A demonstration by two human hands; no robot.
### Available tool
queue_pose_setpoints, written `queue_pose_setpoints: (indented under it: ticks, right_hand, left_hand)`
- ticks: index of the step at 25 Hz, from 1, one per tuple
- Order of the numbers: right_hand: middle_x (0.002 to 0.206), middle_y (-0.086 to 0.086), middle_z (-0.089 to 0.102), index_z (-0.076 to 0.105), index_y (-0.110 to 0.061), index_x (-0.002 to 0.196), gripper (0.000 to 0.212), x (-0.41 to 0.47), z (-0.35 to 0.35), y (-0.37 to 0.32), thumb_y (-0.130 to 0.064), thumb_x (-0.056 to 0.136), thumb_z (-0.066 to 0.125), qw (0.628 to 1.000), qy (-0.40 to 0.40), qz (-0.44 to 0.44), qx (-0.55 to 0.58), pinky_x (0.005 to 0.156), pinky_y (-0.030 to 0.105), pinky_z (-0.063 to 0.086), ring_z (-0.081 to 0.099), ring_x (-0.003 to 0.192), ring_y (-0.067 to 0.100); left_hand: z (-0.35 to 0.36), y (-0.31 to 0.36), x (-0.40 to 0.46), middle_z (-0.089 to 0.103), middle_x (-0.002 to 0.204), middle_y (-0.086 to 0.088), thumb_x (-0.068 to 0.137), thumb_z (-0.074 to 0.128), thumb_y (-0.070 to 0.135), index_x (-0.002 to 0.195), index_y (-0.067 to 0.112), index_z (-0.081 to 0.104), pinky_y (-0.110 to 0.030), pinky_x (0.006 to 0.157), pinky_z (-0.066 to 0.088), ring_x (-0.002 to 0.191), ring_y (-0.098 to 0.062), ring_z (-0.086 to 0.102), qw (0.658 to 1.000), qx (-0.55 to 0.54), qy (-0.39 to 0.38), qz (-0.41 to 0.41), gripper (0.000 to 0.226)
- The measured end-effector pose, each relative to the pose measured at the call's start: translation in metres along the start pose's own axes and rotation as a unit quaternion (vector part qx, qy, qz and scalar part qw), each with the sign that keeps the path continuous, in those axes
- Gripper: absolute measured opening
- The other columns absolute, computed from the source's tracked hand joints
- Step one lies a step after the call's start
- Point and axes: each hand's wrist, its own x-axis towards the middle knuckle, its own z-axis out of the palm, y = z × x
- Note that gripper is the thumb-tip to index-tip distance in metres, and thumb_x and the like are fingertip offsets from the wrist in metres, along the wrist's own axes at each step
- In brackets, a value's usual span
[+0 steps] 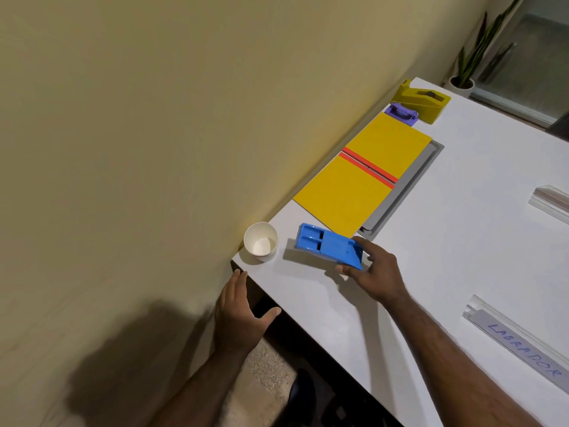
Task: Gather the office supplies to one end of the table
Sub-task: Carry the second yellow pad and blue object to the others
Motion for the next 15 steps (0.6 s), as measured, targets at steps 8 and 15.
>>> queue_pose_setpoints:
  ticks: [8,15]
  right_hand:
    - [0.124,0.012,0.050,0.056,-0.011,0.128,0.069,0.030,0.062,-0.037,-0.046,0.073,0.078,0.990,0.068,0.095,-0.082,0.096,0.044,0.045,0.048,0.114,0.029]
    - [0.120,0.010,0.044,0.049,-0.018,0.134,0.069,0.041,0.082,-0.048,-0.051,0.078,0.072,0.979,0.071,0.144,-0.127,0.089,0.043,0.042,0.043,0.111,0.026]
  left_hand:
    - [0.003,0.003,0.019,0.034,0.153,-0.016,0.063,0.083,0.053,0.144,0.004,0.041,-0.050,0.104,0.041,0.139,-0.033,0.038,0.995,0.067,-0.043,-0.052,0.104]
    - [0.002,0.000,0.021,0.038,0.152,-0.015,0.060,0.082,0.058,0.144,0.005,0.041,-0.051,0.098,0.045,0.136,-0.033,0.043,0.994,0.082,-0.050,-0.057,0.107]
